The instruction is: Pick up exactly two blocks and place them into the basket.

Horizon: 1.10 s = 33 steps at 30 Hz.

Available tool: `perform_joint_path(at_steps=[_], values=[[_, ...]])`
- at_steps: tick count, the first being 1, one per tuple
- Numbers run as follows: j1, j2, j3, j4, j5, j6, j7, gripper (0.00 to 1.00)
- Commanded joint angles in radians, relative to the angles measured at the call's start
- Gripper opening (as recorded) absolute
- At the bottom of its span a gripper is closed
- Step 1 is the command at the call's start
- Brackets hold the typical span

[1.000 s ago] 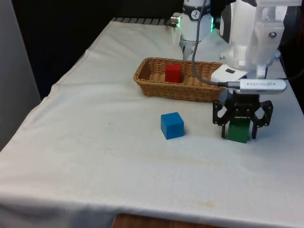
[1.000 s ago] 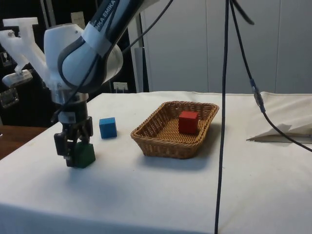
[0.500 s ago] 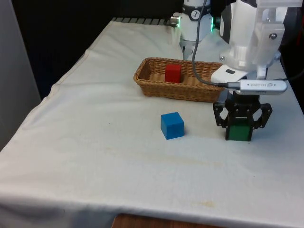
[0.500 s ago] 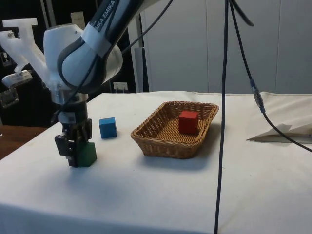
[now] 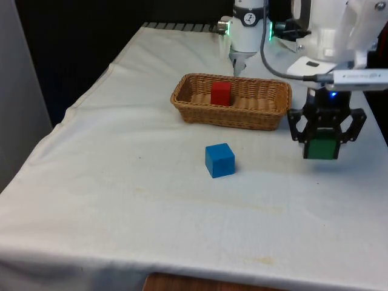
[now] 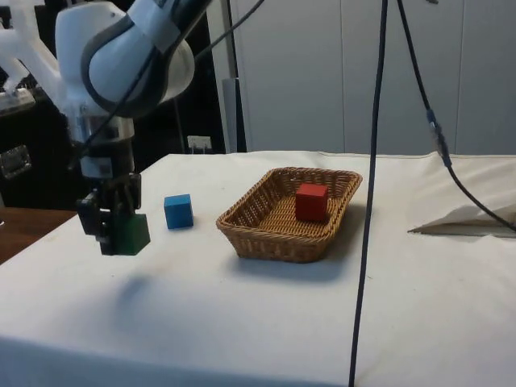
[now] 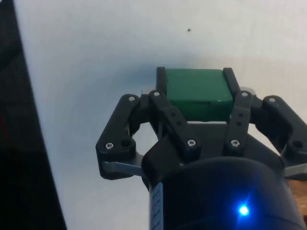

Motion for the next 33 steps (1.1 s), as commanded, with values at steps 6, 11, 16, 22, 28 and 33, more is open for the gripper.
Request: perform_joint_path(at_steps=[6, 11, 16, 22, 28, 33], values=[[0.014, -0.074, -0.003, -0.047, -0.020, -0.034, 0.004, 0.03], [0.014, -0.121, -0.003, -0.091, -0.035, -0.031, 0.000, 0.03], [0.010, -0.185, -0.004, -0.157, -0.059, -0.019, -0.008, 0.03], [0.005, -0.236, -0.012, -0.211, -0.073, -0.016, -0.025, 0.03], [0.004, -0.274, -0.023, -0.254, -0.078, -0.014, -0.045, 0.03], [0.002, -0.322, -0.037, -0.310, -0.083, -0.009, -0.066, 0.03]])
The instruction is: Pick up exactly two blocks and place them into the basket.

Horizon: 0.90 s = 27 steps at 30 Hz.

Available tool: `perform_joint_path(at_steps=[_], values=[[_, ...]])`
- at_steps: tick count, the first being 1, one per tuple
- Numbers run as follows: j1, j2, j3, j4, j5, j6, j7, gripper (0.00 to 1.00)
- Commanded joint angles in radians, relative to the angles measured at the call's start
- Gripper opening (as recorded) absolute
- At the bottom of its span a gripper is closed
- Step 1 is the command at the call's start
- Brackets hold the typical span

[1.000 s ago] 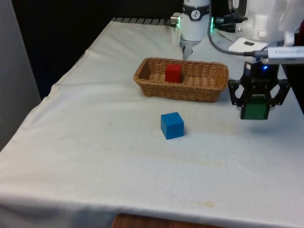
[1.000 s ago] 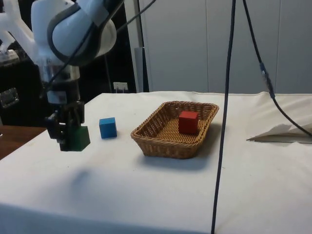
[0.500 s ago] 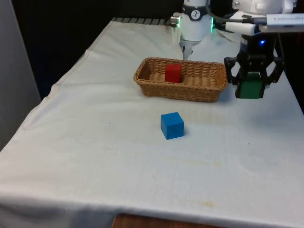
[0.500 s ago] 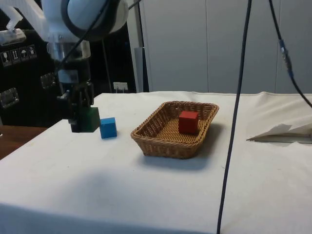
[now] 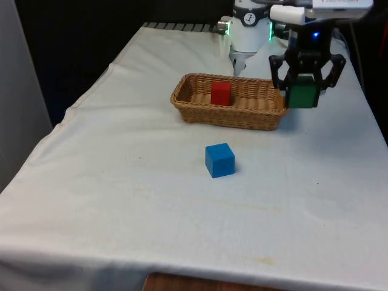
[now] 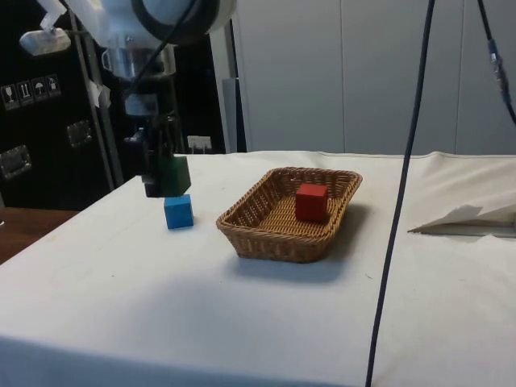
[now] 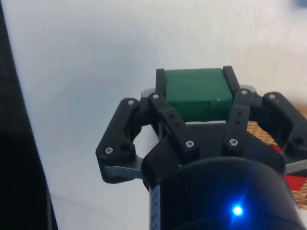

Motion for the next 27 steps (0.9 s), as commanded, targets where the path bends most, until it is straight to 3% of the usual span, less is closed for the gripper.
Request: perform_joint_path(at_steps=[1, 3, 5, 11, 13, 19, 20, 27], values=[[0.001, -0.016, -0.005, -0.022, -0.007, 0.018, -0.002, 0.03], [0.000, -0.008, -0.003, -0.010, -0.001, 0.000, -0.002, 0.03], [0.000, -0.051, -0.014, -0.070, -0.013, 0.027, -0.012, 0.03], [-0.001, -0.111, -0.029, -0.160, -0.024, 0.054, -0.026, 0.03], [-0.002, -0.109, -0.026, -0.156, -0.015, 0.042, -0.030, 0.03], [-0.004, -0.177, -0.045, -0.257, -0.043, 0.084, -0.038, 0.03], [-0.004, -0.168, -0.041, -0.245, -0.032, 0.071, -0.039, 0.03], [-0.008, -0.229, -0.064, -0.341, -0.071, 0.119, -0.041, 0.03]])
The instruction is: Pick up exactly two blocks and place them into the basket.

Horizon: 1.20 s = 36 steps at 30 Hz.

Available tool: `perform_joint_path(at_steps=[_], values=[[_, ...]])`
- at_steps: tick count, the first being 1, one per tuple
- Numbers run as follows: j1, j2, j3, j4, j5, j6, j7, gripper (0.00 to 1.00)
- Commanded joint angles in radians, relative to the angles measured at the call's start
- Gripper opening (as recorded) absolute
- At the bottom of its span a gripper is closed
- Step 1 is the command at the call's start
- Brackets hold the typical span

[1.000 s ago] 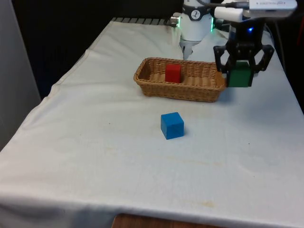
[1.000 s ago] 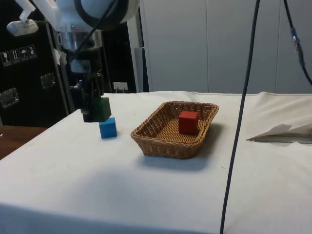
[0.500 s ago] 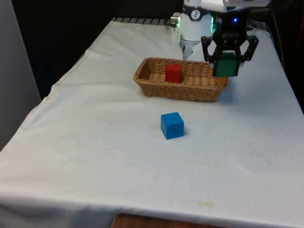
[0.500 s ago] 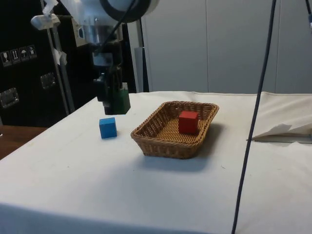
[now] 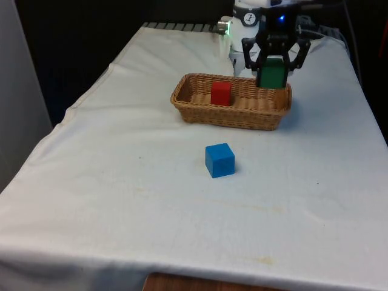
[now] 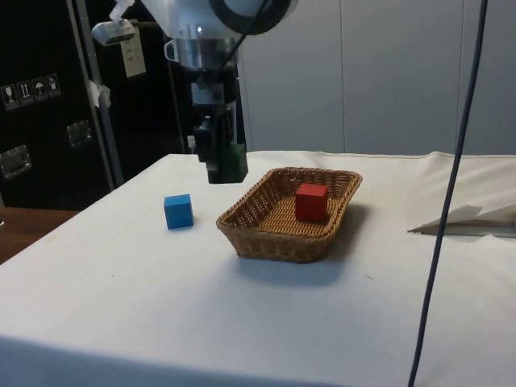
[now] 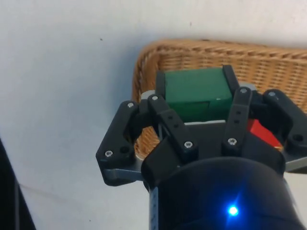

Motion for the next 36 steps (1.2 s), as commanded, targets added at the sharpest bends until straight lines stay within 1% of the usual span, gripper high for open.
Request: perform_joint_path(at_steps=[1, 2, 4, 6, 7, 10, 11, 12, 14, 19, 20, 21, 23, 29, 30, 31, 36], values=[[0.000, -0.005, -0.003, -0.010, -0.004, 0.006, -0.001, 0.03], [0.000, -0.012, -0.008, -0.024, -0.019, 0.024, 0.005, 0.03], [-0.001, -0.015, -0.012, -0.050, -0.027, 0.047, 0.010, 0.03], [-0.002, -0.014, -0.013, -0.057, -0.029, 0.056, 0.011, 0.03], [-0.003, -0.014, -0.016, -0.074, -0.032, 0.075, 0.014, 0.03], [-0.003, -0.012, -0.021, -0.098, -0.037, 0.102, 0.019, 0.03], [-0.004, -0.013, -0.013, -0.088, -0.014, 0.081, 0.001, 0.03], [-0.002, -0.011, -0.022, -0.106, -0.038, 0.112, 0.021, 0.03], [-0.002, -0.007, -0.027, -0.129, -0.041, 0.139, 0.026, 0.03], [-0.003, -0.001, -0.031, -0.161, -0.042, 0.180, 0.037, 0.03], [-0.006, -0.007, -0.021, -0.157, -0.016, 0.160, 0.014, 0.03], [-0.003, 0.002, -0.032, -0.171, -0.042, 0.194, 0.042, 0.03], [-0.003, 0.004, -0.032, -0.176, -0.042, 0.200, 0.045, 0.03], [-0.002, 0.030, -0.034, -0.201, -0.041, 0.255, 0.073, 0.03], [-0.007, 0.021, -0.022, -0.200, -0.016, 0.235, 0.050, 0.03], [-0.001, 0.040, -0.035, -0.205, -0.041, 0.271, 0.082, 0.03], [0.000, 0.071, -0.032, -0.216, -0.031, 0.320, 0.102, 0.03]])
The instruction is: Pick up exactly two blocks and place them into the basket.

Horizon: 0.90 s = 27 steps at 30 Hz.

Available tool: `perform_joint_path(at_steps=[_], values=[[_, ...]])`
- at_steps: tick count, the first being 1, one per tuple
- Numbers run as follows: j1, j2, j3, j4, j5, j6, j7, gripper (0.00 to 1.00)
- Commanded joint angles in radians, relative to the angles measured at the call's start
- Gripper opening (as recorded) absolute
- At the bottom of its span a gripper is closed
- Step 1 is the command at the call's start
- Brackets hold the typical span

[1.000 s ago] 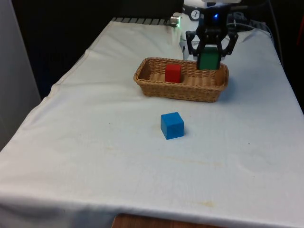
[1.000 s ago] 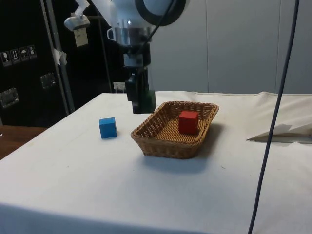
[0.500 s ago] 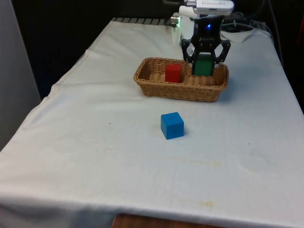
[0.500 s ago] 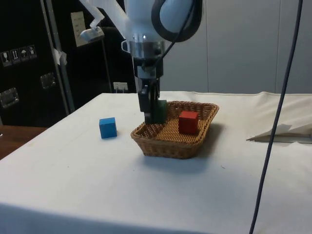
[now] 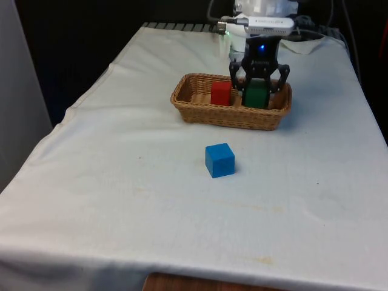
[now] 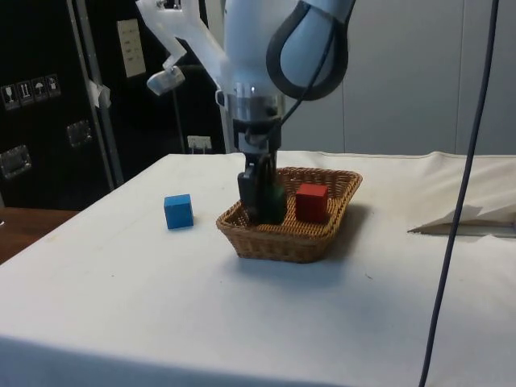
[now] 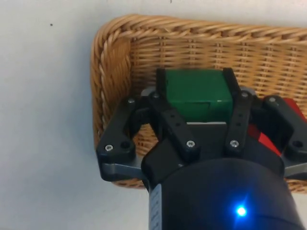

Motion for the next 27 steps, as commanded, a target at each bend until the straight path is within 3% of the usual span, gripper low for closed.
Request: perform_joint_path(at_steps=[1, 7, 12, 13, 18, 25, 27], values=[[0.006, 0.013, -0.009, -0.005, -0.013, 0.028, 0.021, 0.03], [-0.003, 0.037, -0.006, -0.013, -0.002, 0.064, 0.020, 0.03], [-0.004, 0.043, -0.010, -0.009, 0.000, 0.059, 0.017, 0.48], [-0.007, 0.041, -0.007, -0.015, 0.004, 0.070, 0.013, 0.48], [-0.011, 0.041, -0.006, -0.016, 0.006, 0.070, 0.010, 1.00], [-0.012, 0.041, -0.005, -0.016, 0.007, 0.070, 0.009, 1.00], [-0.007, 0.019, -0.012, -0.013, -0.002, 0.046, 0.015, 1.00]])
